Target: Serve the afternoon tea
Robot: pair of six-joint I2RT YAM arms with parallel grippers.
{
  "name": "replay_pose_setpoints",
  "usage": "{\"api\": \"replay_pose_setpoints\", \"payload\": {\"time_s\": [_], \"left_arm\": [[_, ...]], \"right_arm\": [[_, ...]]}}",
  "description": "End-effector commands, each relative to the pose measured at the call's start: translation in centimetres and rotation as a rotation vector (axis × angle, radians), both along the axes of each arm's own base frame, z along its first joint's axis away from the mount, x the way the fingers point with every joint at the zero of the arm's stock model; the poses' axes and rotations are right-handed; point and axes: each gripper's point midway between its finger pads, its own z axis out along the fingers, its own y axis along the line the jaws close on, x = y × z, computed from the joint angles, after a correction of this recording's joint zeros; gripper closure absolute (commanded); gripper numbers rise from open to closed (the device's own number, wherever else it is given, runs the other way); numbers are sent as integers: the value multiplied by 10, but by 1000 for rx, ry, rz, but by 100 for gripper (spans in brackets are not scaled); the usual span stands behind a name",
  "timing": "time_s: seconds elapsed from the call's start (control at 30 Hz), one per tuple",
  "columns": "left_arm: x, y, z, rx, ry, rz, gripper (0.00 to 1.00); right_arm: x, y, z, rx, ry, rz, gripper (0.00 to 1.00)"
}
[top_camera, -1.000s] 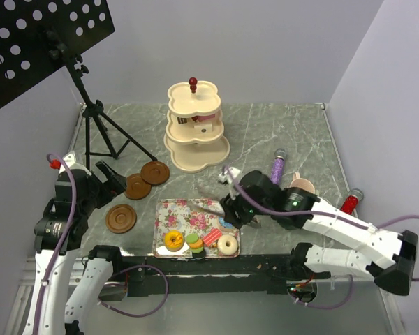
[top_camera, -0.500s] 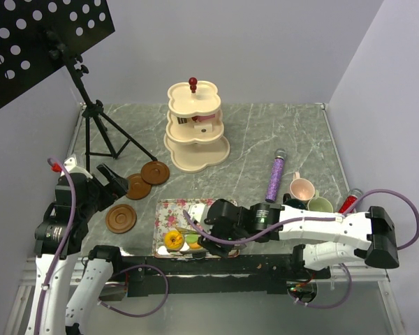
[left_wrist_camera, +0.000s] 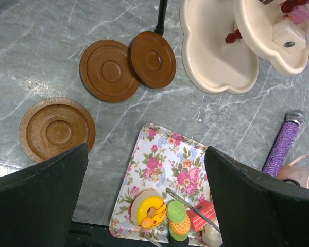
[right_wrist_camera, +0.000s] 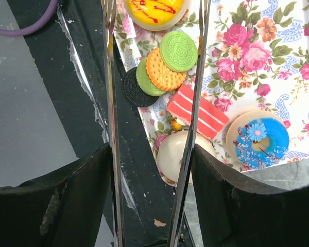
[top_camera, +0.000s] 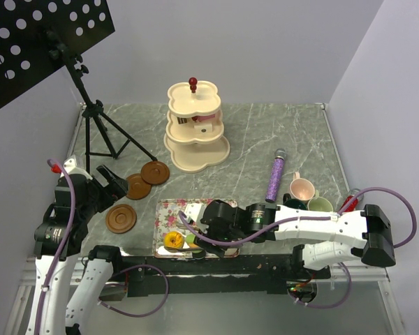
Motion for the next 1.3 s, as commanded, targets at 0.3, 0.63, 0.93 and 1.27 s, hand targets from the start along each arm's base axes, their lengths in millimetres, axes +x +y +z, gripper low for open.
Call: {"api": "replay_pose_setpoints", "payload": {"time_s": [0.3,0.63,0.93,1.27], "left_arm": [[-1,0,8,-15,-33,8,0],[-5,1,9,-15,-36,13,0],[-4,1,10,-9,-38,13,0],[-5,2,10,-10,-41,19,0]], "right_arm": [[-1,15,3,34,3,3,32],[4,11,1,18,-11,-28,36],[4,11,-5,-5,-9,-25,37],[10,16,10,45,-21,-75,52]]}}
